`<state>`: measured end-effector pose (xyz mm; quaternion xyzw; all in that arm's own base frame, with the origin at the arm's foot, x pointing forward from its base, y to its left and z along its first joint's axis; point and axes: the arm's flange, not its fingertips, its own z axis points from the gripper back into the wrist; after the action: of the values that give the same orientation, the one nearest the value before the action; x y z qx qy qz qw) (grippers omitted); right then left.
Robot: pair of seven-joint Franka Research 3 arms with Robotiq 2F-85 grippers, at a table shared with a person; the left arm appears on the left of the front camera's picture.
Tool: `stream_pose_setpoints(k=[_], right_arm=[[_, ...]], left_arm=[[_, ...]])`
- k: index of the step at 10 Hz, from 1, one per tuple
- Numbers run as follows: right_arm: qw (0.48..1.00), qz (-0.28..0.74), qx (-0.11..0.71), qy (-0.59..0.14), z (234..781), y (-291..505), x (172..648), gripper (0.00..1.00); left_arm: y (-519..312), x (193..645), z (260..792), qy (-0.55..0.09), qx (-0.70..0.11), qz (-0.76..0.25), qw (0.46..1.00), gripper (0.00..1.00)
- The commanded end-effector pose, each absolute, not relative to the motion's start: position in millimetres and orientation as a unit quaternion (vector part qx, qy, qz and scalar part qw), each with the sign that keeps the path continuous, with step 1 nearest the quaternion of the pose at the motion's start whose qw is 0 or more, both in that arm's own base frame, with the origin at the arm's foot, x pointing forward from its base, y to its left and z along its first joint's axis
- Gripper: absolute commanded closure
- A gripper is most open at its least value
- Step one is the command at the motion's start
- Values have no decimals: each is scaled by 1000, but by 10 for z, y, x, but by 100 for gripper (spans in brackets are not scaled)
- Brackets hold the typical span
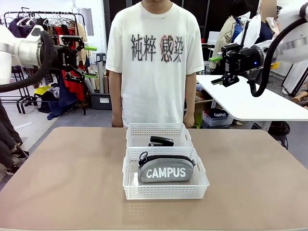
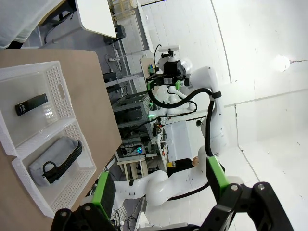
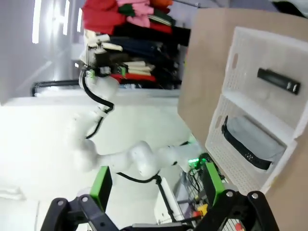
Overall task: Distribute items into two baskets.
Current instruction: Place the picked Stapler into the Organizing basket as instructed by the person.
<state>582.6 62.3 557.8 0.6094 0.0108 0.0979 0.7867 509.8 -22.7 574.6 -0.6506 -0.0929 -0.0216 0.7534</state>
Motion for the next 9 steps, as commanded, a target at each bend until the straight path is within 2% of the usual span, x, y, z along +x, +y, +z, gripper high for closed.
stream_pose_setpoints(k=[1,3,5,9], right_arm=[[755,91,649,-6,5540,431,5966,0],[731,87,676,-26,5551,183,6069,0],[731,69,678,-35,5545,90,6138,0],[727,45,685,-10,5670,183,6144,0]], left_arm=[[-231,5078,5763,-94,-652,-23,752,0],[-231,5078,5763,-94,-652,-23,752,0],[-231,5078,5763,-94,-652,-23,752,0],[-231,5078,5763,-94,-652,-23,752,0]])
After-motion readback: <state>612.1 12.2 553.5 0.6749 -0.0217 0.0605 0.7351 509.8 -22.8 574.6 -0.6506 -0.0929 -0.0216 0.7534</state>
